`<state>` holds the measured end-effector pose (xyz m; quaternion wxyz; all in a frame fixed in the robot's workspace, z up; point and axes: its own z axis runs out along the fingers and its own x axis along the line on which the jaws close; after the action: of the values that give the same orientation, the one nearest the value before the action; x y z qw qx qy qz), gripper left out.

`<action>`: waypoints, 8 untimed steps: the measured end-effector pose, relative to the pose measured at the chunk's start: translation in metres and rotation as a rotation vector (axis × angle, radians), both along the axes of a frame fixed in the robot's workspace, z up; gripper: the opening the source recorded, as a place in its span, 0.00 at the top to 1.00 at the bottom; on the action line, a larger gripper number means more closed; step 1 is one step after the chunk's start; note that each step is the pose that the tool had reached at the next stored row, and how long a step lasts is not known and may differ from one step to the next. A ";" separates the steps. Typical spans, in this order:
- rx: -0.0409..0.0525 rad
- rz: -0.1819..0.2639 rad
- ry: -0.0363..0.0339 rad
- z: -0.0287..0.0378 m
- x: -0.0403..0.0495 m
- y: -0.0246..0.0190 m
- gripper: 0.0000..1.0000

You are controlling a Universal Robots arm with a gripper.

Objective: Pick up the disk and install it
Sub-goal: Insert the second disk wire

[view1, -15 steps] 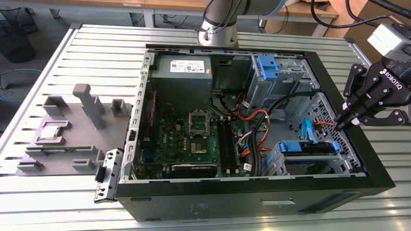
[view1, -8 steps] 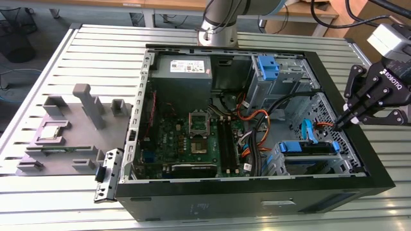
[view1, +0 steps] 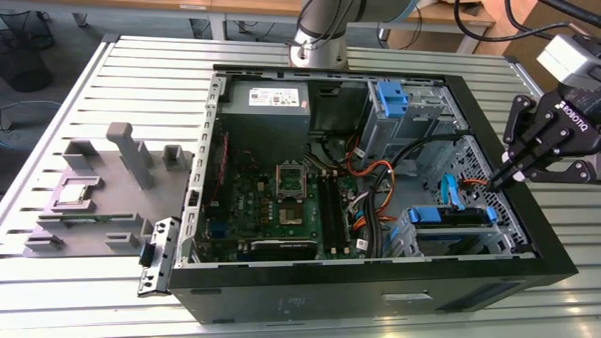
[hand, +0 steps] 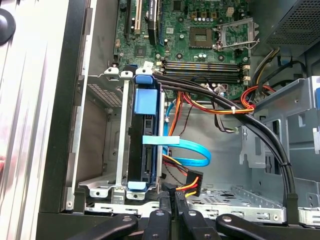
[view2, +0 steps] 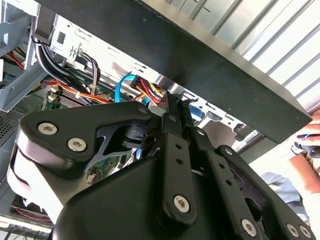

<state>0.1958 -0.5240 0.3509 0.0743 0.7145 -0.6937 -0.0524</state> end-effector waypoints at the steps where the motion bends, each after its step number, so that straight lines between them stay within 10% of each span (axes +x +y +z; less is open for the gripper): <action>1: -0.0002 0.000 0.0000 0.0000 0.0000 0.0000 0.84; 8: -0.0014 0.000 0.0000 -0.0001 0.0000 0.0000 0.76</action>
<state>0.1958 -0.5240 0.3508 0.0748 0.7144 -0.6938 -0.0519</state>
